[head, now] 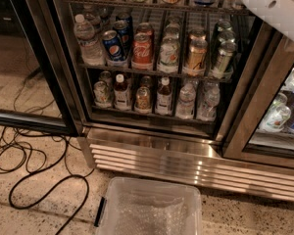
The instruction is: Pick redbull can from top shelf of fridge
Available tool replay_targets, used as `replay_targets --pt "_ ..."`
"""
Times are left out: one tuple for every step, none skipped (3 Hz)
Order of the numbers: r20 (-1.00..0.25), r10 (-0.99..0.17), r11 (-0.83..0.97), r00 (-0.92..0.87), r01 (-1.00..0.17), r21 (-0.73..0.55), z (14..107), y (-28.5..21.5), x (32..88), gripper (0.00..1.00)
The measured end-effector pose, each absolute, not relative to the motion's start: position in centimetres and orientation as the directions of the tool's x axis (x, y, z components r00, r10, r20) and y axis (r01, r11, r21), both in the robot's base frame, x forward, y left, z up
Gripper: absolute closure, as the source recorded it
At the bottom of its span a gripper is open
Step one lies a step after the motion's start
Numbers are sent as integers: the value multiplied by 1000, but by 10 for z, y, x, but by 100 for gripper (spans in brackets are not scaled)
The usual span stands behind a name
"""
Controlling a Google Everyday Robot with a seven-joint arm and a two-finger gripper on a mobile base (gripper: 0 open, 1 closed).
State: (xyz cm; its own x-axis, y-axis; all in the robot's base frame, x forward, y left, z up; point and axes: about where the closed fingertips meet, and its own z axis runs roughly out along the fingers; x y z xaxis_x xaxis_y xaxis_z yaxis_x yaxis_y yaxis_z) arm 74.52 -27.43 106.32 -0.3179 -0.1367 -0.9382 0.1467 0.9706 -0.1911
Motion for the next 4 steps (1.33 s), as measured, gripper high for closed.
replay_targets --pt "-937 -132 969 -323 157 -190 1061 -277 748 28" --pt "-936 -128 968 -327 166 -190 1060 -278 750 28" --pt "-939 -121 966 -323 178 -186 1061 -279 750 47" --pt "-942 -105 964 -318 199 -174 1061 -285 750 70"
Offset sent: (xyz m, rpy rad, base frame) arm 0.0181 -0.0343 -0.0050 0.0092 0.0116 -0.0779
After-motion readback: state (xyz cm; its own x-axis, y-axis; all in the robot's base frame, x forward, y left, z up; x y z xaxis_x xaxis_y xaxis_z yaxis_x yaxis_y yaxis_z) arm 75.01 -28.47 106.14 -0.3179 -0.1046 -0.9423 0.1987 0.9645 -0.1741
